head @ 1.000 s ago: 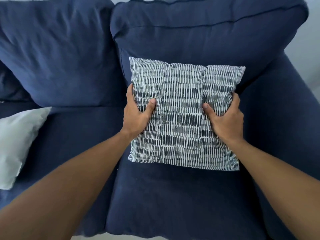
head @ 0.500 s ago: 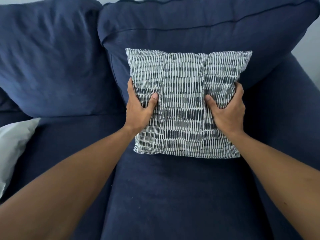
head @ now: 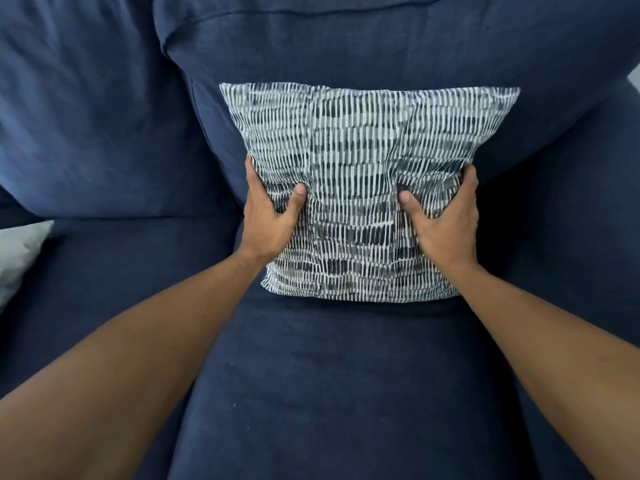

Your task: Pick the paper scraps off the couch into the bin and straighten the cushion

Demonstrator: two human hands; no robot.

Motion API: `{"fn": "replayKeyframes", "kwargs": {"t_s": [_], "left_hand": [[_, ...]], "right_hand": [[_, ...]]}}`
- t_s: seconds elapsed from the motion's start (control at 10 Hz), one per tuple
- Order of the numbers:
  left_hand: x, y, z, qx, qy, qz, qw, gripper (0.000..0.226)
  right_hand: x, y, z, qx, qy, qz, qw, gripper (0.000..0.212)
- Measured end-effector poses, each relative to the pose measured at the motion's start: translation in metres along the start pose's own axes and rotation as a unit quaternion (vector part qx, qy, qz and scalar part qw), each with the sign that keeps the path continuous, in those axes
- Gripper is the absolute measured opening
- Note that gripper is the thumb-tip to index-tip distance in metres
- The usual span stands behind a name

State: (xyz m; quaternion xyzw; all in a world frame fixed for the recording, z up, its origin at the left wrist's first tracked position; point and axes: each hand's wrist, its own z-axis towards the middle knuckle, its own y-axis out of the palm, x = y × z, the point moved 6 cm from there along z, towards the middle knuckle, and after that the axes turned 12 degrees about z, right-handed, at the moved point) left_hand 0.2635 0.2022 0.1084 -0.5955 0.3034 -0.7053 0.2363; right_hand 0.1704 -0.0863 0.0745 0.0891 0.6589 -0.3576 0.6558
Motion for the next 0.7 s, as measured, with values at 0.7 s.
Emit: {"fn": "replayKeyframes", "kwargs": {"t_s": [0.7], "left_hand": [[0.045,-0.077,-0.008,-0.003,0.029,0.107,0.994,0.085]], "right_hand": [[-0.095,-0.043,-0.001,-0.038,-0.113,-0.206,0.971,0.101]]}}
